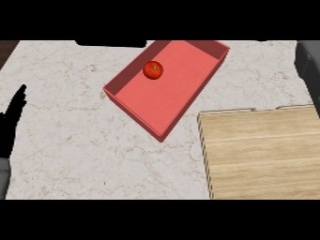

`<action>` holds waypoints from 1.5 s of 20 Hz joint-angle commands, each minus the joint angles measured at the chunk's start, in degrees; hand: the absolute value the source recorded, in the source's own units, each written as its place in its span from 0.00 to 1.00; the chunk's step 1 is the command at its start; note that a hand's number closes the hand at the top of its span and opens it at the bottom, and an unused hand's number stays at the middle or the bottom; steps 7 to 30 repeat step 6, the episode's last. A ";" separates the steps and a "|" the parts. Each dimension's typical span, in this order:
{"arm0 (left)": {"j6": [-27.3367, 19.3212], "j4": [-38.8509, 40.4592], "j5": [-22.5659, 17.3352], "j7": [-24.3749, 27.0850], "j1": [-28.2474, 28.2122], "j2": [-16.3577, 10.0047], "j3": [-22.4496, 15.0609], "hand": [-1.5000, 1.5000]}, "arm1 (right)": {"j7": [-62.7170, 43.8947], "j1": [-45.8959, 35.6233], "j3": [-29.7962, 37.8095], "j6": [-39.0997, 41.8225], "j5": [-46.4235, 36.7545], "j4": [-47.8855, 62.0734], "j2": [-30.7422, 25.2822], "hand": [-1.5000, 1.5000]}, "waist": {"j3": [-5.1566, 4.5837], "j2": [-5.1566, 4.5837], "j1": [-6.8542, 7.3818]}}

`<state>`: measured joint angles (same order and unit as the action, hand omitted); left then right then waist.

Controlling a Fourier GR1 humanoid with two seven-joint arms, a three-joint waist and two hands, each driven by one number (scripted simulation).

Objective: Pick the tomato from the tray and place it in the cardboard box

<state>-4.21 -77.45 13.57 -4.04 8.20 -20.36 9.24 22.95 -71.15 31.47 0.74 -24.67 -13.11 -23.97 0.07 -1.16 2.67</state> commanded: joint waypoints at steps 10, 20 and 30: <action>-0.09 1.26 0.33 1.66 -0.20 1.25 -0.36 0.50 | 3.80 4.27 -2.75 12.33 -2.24 1.85 -10.17 0.00 | 0.01 -0.05 -0.13; -0.09 1.26 0.33 1.66 -0.20 1.25 -0.36 0.50 | 3.80 4.27 -2.75 12.33 -2.24 1.85 -10.17 0.00 | 0.01 -0.05 -0.13; -0.09 1.26 0.33 1.66 -0.20 1.25 -0.36 0.50 | 3.80 4.27 -2.75 12.33 -2.24 1.85 -10.17 0.00 | 0.01 -0.05 -0.13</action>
